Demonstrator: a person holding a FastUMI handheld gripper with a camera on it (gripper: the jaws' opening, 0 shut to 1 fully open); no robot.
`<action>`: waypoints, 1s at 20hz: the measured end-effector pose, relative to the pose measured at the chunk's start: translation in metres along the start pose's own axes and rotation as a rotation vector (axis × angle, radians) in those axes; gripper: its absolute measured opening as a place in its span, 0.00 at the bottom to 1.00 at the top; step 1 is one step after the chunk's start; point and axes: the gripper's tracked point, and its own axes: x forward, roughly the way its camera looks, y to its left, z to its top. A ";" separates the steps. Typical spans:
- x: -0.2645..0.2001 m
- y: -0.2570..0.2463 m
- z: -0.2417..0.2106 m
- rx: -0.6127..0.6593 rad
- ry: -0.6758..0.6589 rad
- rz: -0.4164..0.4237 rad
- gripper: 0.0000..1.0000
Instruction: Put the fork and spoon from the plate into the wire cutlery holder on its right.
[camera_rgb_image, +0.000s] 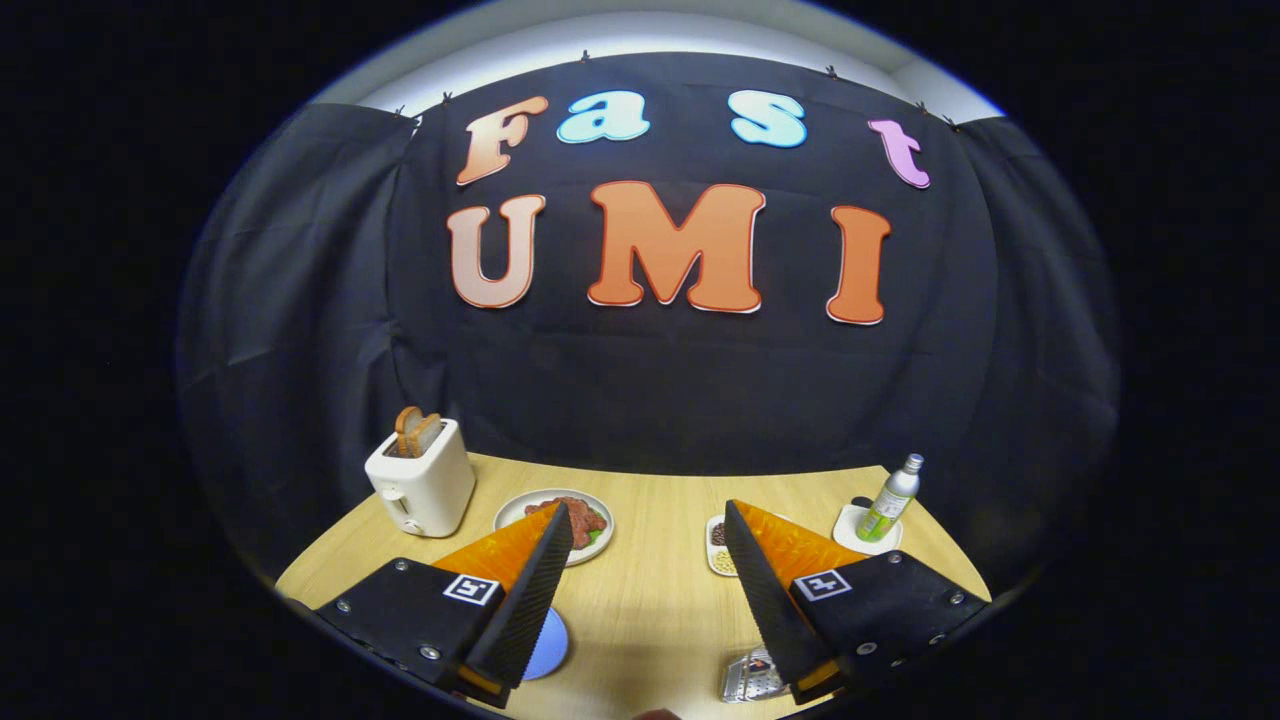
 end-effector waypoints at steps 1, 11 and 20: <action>0.001 0.010 -0.001 -0.003 0.003 0.017 0.92; 0.006 0.116 -0.043 -0.036 0.133 0.207 0.92; 0.018 0.174 -0.152 -0.087 0.391 0.263 0.92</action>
